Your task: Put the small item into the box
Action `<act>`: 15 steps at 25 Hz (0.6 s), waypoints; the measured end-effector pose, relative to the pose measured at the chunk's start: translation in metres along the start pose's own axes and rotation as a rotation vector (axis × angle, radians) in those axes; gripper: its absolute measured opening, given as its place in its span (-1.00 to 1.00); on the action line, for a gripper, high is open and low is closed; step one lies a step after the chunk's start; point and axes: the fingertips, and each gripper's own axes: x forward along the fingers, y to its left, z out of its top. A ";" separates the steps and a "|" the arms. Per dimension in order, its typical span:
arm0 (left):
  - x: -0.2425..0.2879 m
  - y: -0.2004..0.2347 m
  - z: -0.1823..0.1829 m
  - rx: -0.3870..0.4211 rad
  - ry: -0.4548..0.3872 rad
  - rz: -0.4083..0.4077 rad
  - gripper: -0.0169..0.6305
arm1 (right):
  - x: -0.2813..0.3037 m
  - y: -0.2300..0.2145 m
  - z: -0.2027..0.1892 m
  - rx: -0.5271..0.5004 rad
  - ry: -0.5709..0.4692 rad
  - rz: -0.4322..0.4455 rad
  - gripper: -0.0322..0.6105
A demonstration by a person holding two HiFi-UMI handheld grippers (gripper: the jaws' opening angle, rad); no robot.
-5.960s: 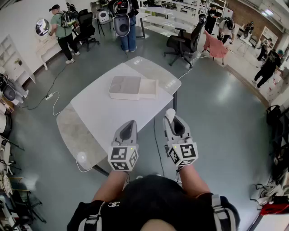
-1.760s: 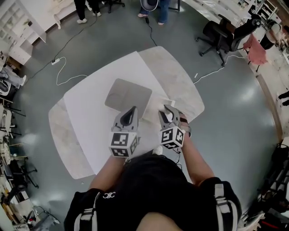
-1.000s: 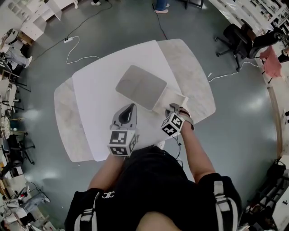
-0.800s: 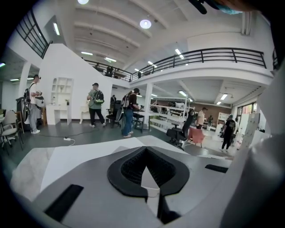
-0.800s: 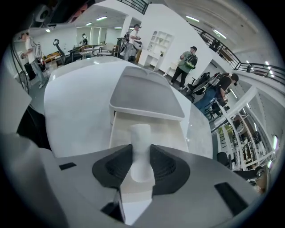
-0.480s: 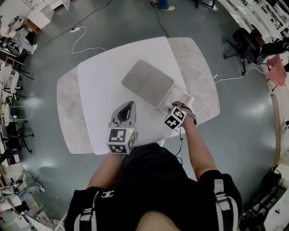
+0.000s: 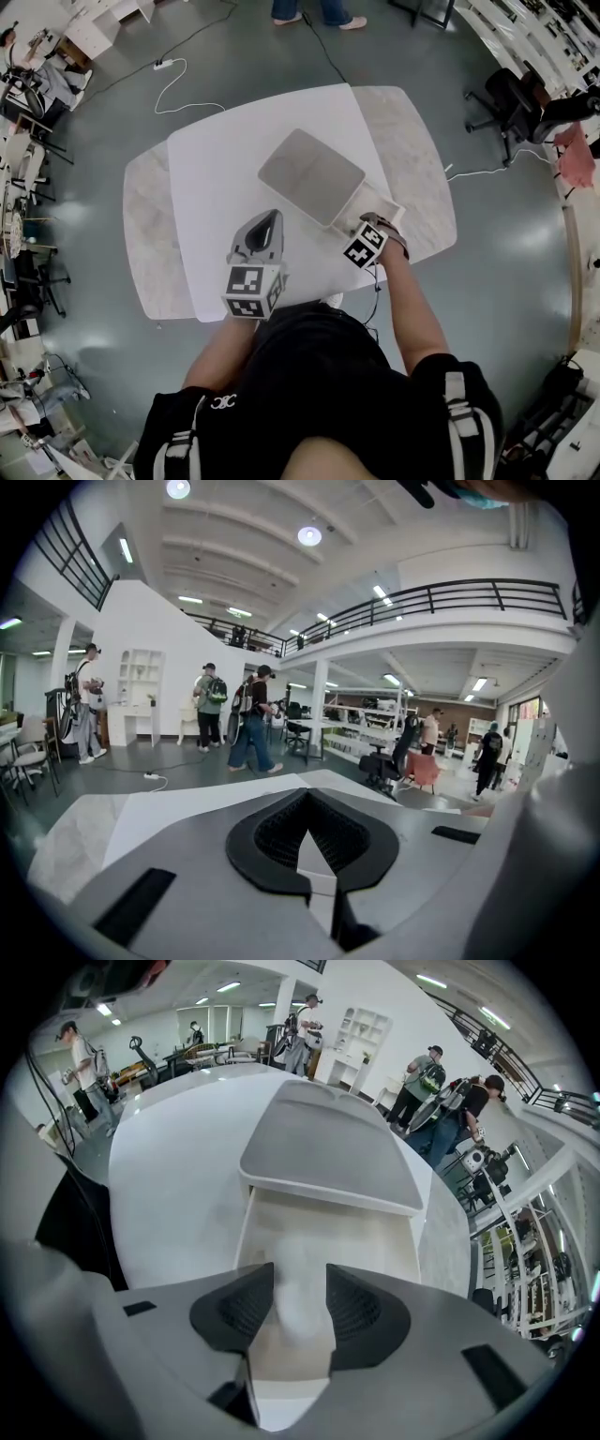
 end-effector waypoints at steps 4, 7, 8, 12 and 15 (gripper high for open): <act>-0.002 0.000 0.002 0.002 -0.007 -0.009 -0.93 | -0.006 -0.002 0.001 0.037 -0.017 -0.012 -0.41; -0.001 -0.002 0.000 0.000 -0.010 -0.018 -0.93 | -0.013 -0.005 0.003 0.101 -0.051 -0.029 -0.41; -0.001 -0.004 0.001 -0.001 -0.012 -0.021 -0.93 | -0.017 -0.007 0.004 0.125 -0.067 -0.036 -0.42; 0.004 -0.010 0.006 0.000 -0.024 -0.042 -0.93 | -0.041 -0.021 0.008 0.253 -0.162 -0.075 -0.68; 0.008 -0.016 0.008 0.003 -0.033 -0.063 -0.93 | -0.064 -0.032 0.016 0.375 -0.278 -0.101 -0.82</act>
